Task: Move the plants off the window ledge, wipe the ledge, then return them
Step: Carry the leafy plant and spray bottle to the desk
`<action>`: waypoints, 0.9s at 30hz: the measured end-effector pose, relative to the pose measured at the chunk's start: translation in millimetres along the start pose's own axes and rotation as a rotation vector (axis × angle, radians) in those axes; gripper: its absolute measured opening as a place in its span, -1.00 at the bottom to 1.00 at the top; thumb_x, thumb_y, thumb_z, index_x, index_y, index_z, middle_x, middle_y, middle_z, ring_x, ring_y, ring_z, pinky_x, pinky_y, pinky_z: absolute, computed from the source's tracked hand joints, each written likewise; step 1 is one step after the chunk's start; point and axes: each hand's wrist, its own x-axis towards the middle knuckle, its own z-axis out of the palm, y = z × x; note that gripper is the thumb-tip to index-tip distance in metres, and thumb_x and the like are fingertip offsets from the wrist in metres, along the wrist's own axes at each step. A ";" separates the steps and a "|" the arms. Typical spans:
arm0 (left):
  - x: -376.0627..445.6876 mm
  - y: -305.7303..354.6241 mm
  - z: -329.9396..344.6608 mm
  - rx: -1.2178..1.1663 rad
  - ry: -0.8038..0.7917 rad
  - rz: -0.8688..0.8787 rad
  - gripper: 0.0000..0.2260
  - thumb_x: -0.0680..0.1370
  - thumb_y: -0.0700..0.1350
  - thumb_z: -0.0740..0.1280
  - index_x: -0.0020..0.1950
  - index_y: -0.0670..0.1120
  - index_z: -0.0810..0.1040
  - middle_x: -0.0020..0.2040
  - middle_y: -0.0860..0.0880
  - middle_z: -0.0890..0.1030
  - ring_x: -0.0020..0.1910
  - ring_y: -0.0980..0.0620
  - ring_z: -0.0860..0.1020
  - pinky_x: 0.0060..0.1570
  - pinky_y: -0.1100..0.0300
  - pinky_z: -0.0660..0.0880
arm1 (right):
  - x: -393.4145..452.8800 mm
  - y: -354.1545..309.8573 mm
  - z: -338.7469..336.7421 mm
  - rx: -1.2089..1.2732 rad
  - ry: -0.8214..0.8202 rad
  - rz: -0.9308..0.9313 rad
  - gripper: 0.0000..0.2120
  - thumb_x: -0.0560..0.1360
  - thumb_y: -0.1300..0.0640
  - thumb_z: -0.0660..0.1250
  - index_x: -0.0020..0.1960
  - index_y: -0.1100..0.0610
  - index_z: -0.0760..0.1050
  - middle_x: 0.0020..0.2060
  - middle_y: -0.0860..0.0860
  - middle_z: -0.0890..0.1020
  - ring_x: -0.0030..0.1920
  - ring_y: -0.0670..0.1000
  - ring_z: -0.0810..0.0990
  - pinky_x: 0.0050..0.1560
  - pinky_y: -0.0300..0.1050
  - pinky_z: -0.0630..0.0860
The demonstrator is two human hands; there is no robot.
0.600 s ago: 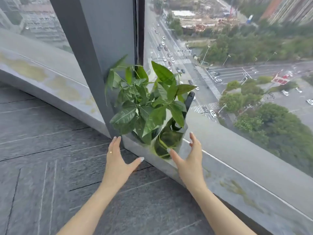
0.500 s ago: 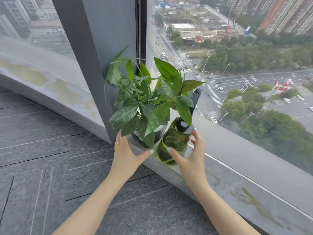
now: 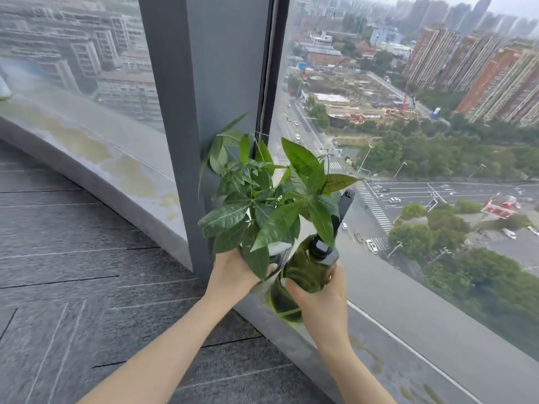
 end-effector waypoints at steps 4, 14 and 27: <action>-10.6 12.5 -11.7 -0.011 0.027 0.037 -0.69 0.35 -0.13 0.48 -0.19 0.19 0.39 -0.19 0.26 0.46 -0.16 0.29 0.43 -0.06 0.34 0.38 | 0.2 -5.3 -8.5 -0.003 -0.035 0.011 -0.52 0.19 0.06 0.57 -0.10 -0.25 0.35 0.00 -0.04 0.53 0.02 -0.05 0.55 -0.02 -0.07 0.56; -97.5 150.4 -134.3 0.127 -0.001 -0.227 -0.85 0.40 -0.08 0.43 -0.12 0.02 0.47 -0.21 0.24 0.44 -0.17 0.27 0.42 -0.13 0.32 0.33 | -73.5 -149.2 -83.3 -0.064 -0.256 0.189 -0.45 0.20 0.09 0.58 0.08 -0.14 0.40 0.04 -0.06 0.59 0.06 -0.05 0.58 0.01 -0.02 0.59; -273.2 468.1 -428.0 -0.036 0.485 -0.690 -0.62 0.40 -0.12 0.46 -0.27 0.24 0.29 -0.22 0.32 0.36 -0.19 0.20 0.43 -0.10 0.27 0.32 | -199.9 -529.5 -114.5 -0.061 -0.724 0.038 -0.47 0.18 0.30 0.58 -0.04 -0.11 0.45 -0.09 -0.08 0.62 -0.11 -0.19 0.61 -0.12 -0.25 0.56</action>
